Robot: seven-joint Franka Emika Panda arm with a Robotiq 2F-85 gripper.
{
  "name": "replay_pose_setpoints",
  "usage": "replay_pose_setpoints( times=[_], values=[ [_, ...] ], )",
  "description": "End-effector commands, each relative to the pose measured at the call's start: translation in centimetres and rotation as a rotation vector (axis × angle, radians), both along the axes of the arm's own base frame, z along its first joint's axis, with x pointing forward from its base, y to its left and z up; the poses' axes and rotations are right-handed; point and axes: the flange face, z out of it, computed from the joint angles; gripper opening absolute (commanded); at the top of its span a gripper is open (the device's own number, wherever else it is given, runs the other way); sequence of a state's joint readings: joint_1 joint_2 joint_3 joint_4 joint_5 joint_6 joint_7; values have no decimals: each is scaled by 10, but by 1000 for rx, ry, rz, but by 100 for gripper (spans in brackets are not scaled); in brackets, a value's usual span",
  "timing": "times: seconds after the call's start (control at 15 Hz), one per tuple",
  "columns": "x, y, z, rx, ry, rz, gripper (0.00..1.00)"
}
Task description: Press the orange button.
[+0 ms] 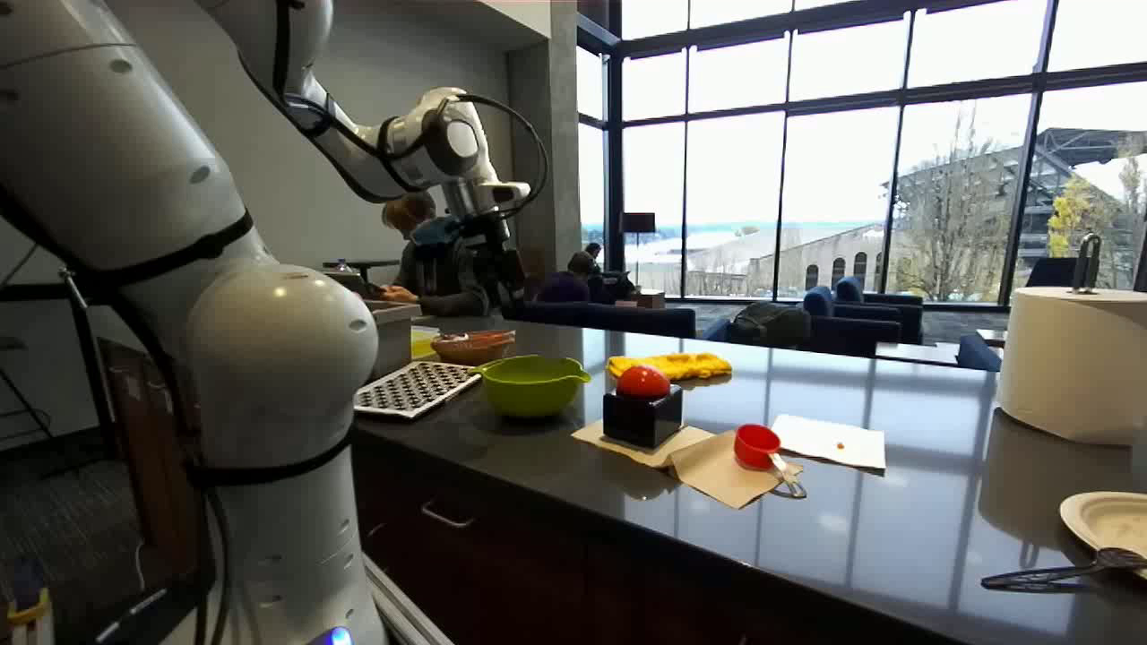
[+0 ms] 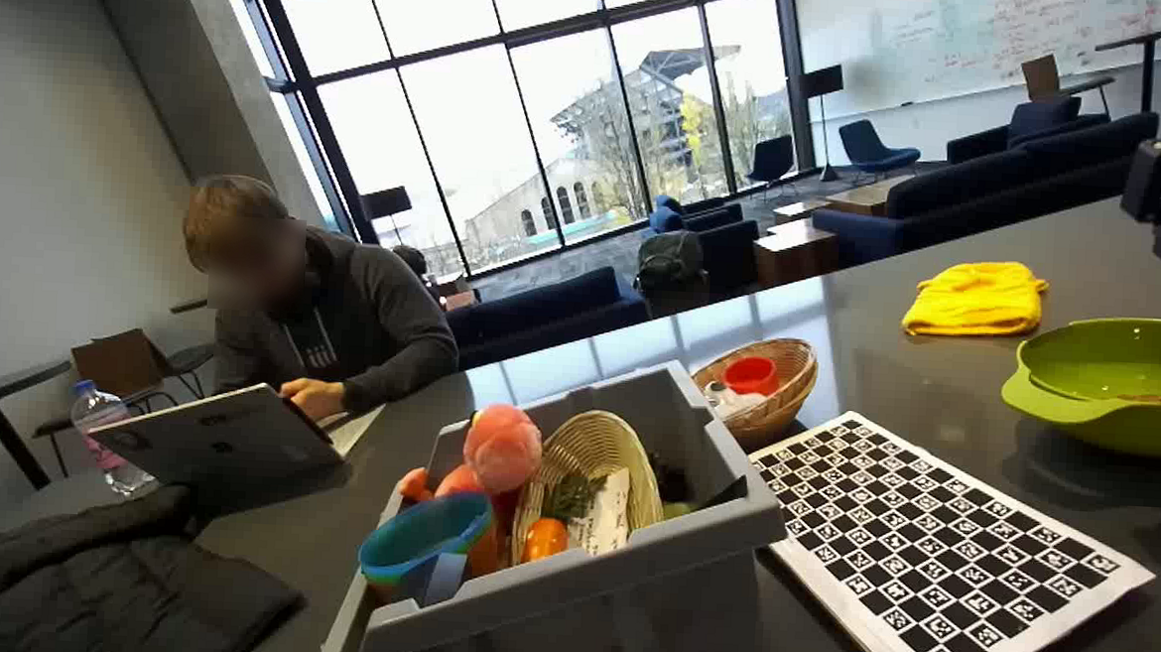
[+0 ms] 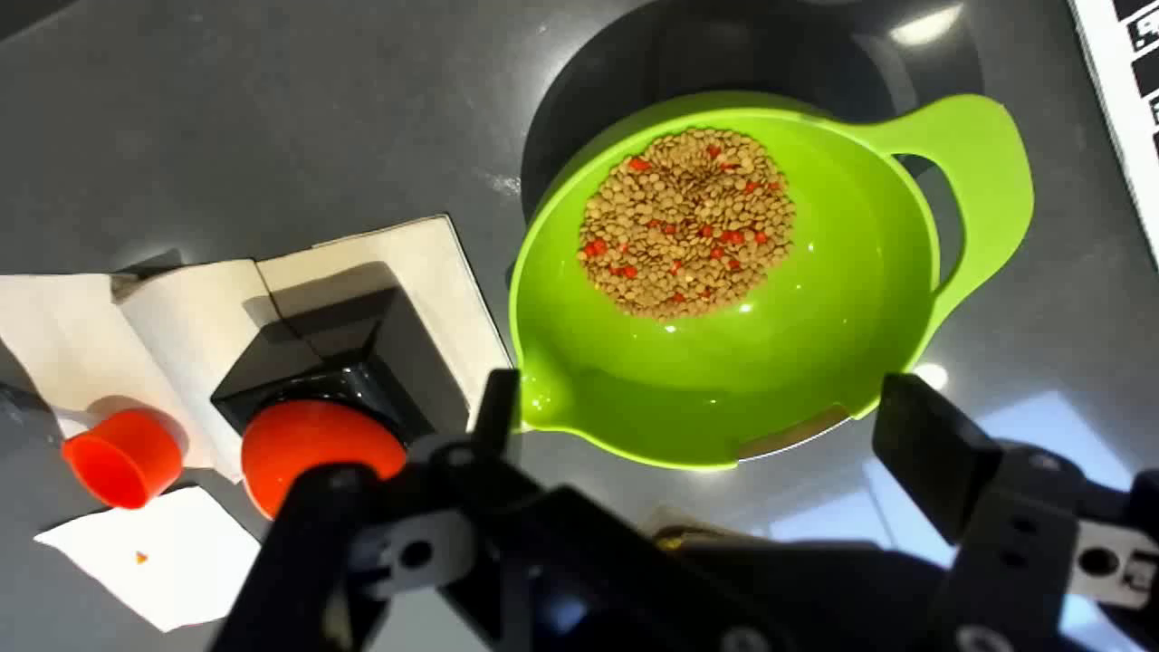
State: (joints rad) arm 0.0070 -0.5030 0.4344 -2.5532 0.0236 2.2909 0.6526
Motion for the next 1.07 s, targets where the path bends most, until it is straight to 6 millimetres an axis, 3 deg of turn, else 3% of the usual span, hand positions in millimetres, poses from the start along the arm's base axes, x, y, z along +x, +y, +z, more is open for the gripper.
replay_pose_setpoints(
  times=[0.0,0.27,0.47,0.8,1.0],
  values=[
    [0,0,1,0,1,0,100],
    [0,0,0,0,1,0,100],
    [-9,-3,-11,-55,53,14,100],
    [-59,-23,-61,-94,200,36,100],
    [-85,-47,-88,-52,122,-7,100]
  ],
)
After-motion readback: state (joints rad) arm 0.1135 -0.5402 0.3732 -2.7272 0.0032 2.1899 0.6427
